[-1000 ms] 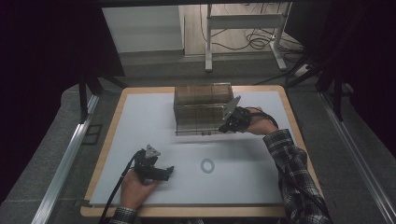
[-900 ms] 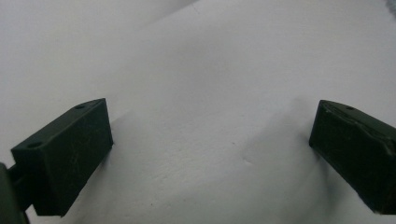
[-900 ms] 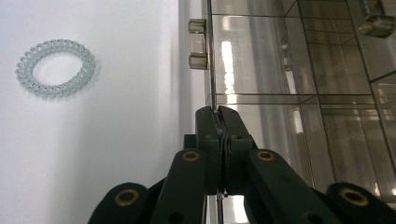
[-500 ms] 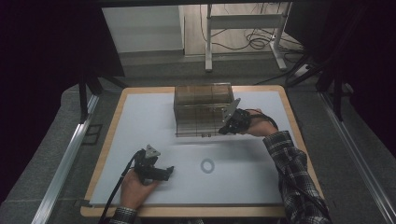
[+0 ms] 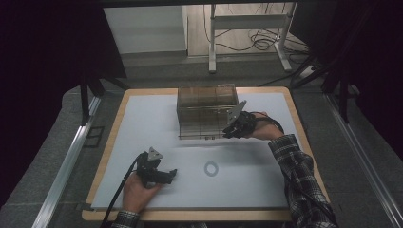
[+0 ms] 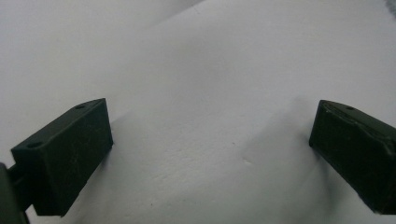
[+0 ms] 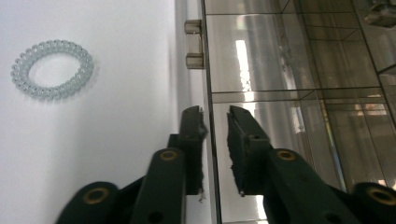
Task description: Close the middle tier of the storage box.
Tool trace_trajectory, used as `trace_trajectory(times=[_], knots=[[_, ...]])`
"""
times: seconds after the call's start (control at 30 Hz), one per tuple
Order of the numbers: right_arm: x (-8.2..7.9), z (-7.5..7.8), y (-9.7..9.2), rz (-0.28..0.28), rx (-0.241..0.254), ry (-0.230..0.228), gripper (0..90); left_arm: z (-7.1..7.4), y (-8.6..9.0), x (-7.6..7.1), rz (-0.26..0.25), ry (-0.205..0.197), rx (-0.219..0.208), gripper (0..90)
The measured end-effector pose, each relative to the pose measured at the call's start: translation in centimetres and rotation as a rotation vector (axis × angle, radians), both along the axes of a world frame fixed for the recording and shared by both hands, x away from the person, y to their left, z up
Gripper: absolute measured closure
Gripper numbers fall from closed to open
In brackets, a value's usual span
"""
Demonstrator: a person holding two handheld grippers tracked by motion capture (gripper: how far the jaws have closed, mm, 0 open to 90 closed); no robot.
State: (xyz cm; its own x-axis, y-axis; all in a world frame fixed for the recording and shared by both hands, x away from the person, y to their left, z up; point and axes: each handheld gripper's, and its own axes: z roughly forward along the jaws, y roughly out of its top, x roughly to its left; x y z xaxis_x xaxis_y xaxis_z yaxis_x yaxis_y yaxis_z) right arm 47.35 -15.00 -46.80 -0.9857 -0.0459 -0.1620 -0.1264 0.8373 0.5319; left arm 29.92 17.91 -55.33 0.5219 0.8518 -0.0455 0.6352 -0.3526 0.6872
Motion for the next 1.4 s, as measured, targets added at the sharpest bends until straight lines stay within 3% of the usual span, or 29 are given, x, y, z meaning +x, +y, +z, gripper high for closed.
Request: trace_trajectory(times=[0.7, 1.4], knots=[[-1.1, 0.4, 0.3, -0.05, 0.014, -0.027, 45.2, 0.0, 0.0, 0.0, 0.0, 0.0, 0.0, 0.0], [-2.3, 0.7, 0.1, -0.144, 0.03, -0.051, 31.9, 0.0, 0.0, 0.0, 0.0, 0.0, 0.0, 0.0]])
